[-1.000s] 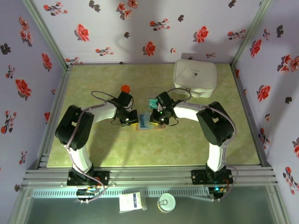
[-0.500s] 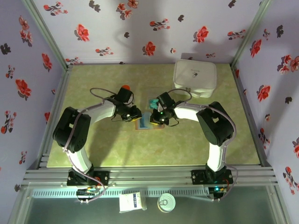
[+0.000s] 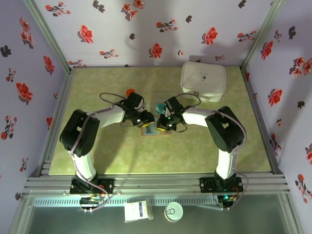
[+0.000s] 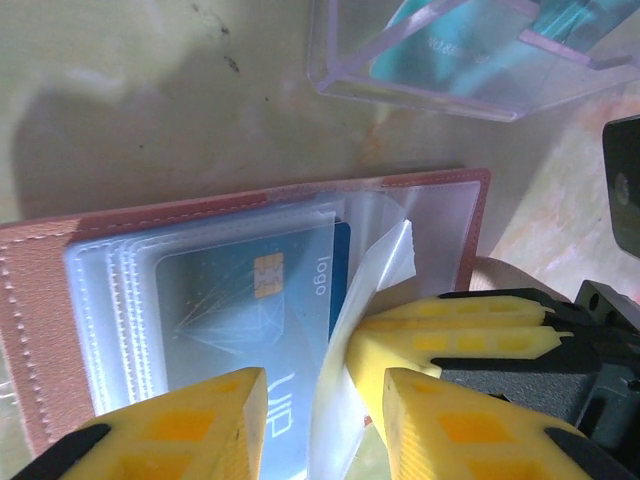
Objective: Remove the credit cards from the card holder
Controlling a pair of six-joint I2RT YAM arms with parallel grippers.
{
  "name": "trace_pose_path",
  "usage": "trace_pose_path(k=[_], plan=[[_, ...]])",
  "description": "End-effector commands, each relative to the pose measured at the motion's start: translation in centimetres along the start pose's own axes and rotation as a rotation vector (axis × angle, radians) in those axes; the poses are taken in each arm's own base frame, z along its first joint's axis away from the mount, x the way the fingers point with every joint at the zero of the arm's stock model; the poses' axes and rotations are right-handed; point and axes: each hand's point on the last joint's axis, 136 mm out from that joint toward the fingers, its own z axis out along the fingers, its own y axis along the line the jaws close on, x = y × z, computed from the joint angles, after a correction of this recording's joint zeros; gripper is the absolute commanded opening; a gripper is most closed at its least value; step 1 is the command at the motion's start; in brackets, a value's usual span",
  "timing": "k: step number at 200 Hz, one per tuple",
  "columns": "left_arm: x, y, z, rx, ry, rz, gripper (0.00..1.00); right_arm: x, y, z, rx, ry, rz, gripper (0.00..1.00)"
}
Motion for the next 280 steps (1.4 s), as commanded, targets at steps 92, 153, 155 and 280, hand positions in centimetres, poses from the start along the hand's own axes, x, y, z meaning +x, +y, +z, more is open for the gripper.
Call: trace_pose_path(k=[92,153,155,280], plan=[[0.0,-4.6,0.4,0.085,0.012,0.035,0.41,-1.2,-1.7,-7.5,0.182,-0.164,-0.048,0.31],[0.8,-6.2,3.0,0.079,0.066,0.062,0.47,-1.2,-3.3,-9.5,0.252,-0.187,-0.058,0.32],[0.8,-6.3,3.1,0.079,0.067,0.063,0.47,-1.2,-3.3,-9.5,0.252,-0.188,-0.058,0.32],[3.8,-4.5,5.2,-0.002,0.165,0.08,0.5,-1.7,-2.0,-12.5,0.197,-0.274,-0.054,0.33]])
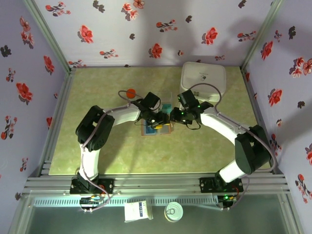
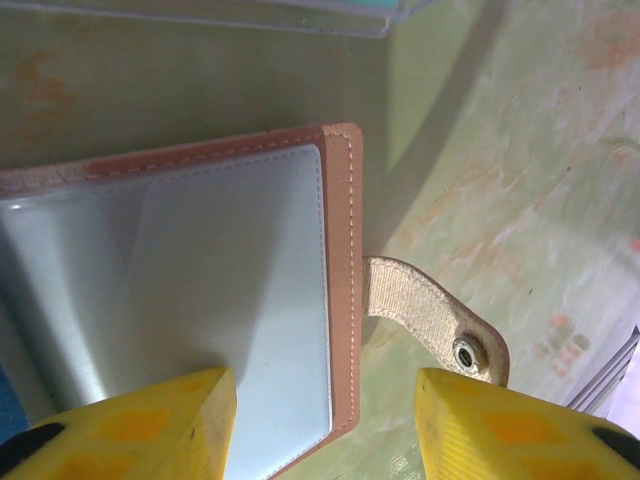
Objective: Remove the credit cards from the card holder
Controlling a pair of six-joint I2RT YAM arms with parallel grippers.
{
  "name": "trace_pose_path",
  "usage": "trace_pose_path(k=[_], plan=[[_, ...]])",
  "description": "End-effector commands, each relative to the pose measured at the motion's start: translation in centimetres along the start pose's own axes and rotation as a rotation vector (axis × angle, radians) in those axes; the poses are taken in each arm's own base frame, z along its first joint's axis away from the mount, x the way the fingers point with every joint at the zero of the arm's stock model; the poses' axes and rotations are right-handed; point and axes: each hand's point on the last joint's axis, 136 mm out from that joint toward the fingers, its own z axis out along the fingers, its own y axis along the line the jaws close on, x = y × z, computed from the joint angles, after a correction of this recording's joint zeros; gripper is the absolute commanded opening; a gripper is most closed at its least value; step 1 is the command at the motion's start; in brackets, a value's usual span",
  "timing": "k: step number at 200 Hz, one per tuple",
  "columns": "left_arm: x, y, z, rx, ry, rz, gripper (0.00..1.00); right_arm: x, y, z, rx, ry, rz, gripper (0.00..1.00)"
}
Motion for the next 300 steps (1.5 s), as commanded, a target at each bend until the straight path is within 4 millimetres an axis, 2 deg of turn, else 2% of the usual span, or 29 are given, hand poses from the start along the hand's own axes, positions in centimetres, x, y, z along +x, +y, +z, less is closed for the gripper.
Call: trace_pose_path(k=[1,81,107,132,163,202,216,232,267,300], plan=[[1.4,0.9,0.6,-0.024,0.054,0.003,0.5,0.0,-0.8,-0.6,0.022,-0.016,0.012,0.33],[2.3,1.2,0.7,-0.032,0.07,0.01,0.5,-0.1,-0.7,-0.8,0.01,-0.015,0.019,0.32],[1.4,-0.2,-0.7,-0.004,0.023,0.029,0.5,-0.2,0.0,-1.0,-0.017,-0.015,0.021,0.33],[0.1,-1.0,-3.2,0.003,-0.048,0.049,0.5,-0.2,1.2,-0.7,-0.083,0.002,0.038,0.32],[-1.0,0.7,-6.3,-0.03,-0.117,0.036,0.49,-0.4,3.5,-0.2,-0.182,0.025,0.049,0.31],[-1.4,5.9,-8.5,-0.091,-0.153,-0.037,0.45,0.2,6.5,1.4,-0.254,0.083,0.029,0.31],[-1.3,7.2,-8.5,-0.083,-0.141,-0.062,0.41,0.5,7.6,2.2,-0.273,0.105,0.021,0.31],[-1.1,7.8,-8.3,-0.077,-0.123,-0.061,0.39,0.9,8.4,3.1,-0.283,0.129,0.015,0.31],[-1.1,8.3,-7.1,-0.075,-0.092,-0.066,0.32,1.7,8.8,5.5,-0.289,0.184,0.026,0.3],[-0.8,9.3,-5.9,-0.094,-0.065,-0.078,0.26,2.2,8.2,7.1,-0.274,0.209,0.035,0.29]])
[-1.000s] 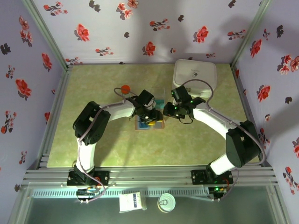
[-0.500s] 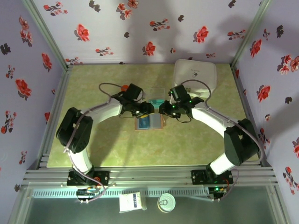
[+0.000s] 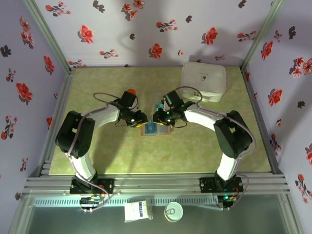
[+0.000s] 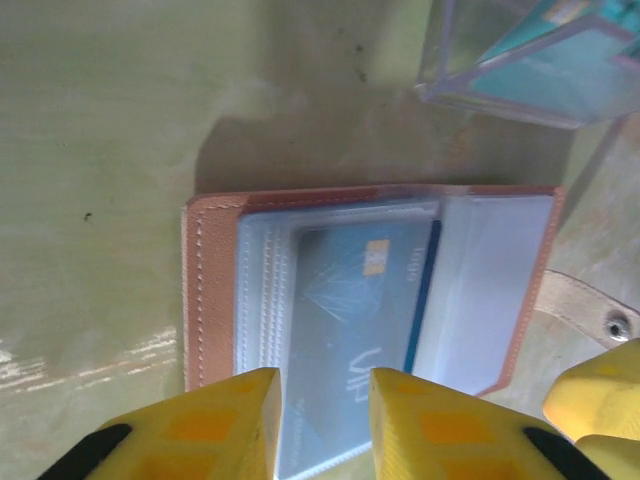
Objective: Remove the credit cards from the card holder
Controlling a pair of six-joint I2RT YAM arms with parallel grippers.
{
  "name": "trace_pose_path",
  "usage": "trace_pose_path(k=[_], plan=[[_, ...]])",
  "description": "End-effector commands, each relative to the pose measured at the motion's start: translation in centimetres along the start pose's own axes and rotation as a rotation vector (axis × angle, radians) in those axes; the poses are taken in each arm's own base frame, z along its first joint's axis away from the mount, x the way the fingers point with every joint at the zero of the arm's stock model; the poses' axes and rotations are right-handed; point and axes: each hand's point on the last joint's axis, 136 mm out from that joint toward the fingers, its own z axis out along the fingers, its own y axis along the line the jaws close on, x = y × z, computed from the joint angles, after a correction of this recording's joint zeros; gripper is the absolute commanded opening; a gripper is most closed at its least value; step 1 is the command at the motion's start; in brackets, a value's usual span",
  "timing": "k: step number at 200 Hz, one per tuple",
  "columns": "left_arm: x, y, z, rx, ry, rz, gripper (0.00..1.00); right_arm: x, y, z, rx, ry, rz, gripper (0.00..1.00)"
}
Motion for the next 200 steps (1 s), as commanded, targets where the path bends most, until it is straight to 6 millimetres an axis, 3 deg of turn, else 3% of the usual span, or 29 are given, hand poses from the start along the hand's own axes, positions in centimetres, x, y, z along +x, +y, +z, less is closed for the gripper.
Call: trace_pose_path(k=[1,125,200], plan=[[0.7,0.6,1.1,-0.009,0.043,0.018,0.26,-0.5,0.9,0.6,-0.033,0.007,0.008,0.29],[1.9,3.3,2.4,-0.091,0.076,-0.002,0.15,-0.1,-1.2,3.7,-0.009,0.058,0.023,0.22],[1.7,3.1,2.1,-0.089,0.068,0.0,0.13,0.0,-3.3,3.2,0.103,0.045,0.002,0.21]])
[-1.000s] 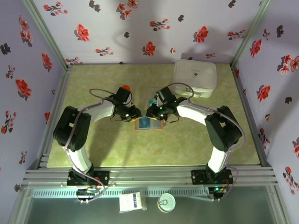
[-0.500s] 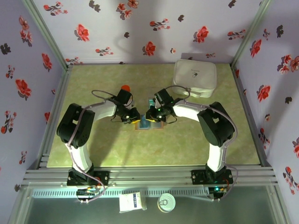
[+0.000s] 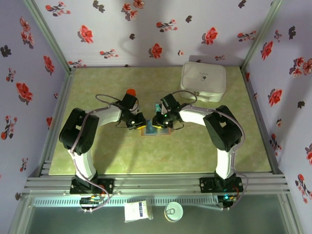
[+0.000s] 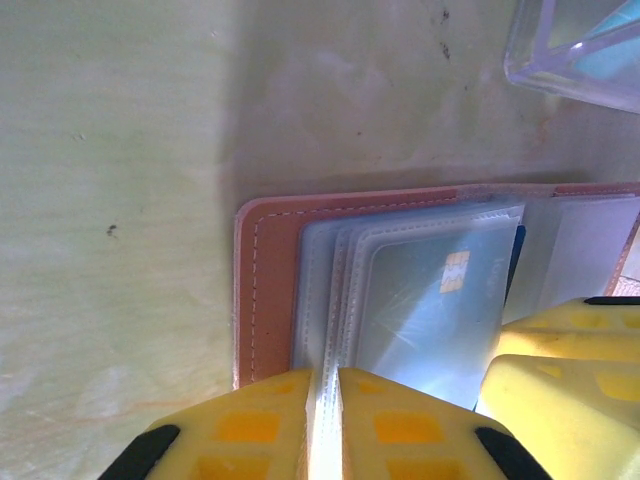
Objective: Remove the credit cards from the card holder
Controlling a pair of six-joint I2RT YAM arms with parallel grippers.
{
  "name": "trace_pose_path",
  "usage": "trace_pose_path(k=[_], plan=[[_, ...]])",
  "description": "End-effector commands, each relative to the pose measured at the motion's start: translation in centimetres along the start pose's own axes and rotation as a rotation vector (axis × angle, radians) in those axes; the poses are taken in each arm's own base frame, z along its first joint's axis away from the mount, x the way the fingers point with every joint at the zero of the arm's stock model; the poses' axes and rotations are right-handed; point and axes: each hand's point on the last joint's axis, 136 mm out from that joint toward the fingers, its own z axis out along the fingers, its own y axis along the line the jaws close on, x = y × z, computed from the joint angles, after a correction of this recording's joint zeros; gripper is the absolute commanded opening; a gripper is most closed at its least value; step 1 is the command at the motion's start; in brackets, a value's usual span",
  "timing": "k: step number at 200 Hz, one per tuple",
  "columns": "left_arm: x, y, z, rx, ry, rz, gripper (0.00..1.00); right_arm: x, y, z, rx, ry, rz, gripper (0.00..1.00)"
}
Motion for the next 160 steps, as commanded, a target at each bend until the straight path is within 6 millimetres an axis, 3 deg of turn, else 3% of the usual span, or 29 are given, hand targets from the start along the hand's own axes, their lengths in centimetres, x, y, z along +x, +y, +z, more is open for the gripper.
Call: trace_pose_path(k=[1,123,160], plan=[[1.1,1.7,0.7,-0.059,0.033,-0.002,0.13,-0.4,-0.9,-0.5,0.077,-0.018,-0.022,0.21],[-0.3,-1.3,-2.2,-0.008,-0.027,0.025,0.12,-0.6,0.2,-3.3,0.059,-0.059,-0.05,0.21],[0.1,-3.1,-1.9,0.015,-0.014,0.05,0.09,-0.9,0.0,-3.5,0.029,-0.069,-0.028,0.21]])
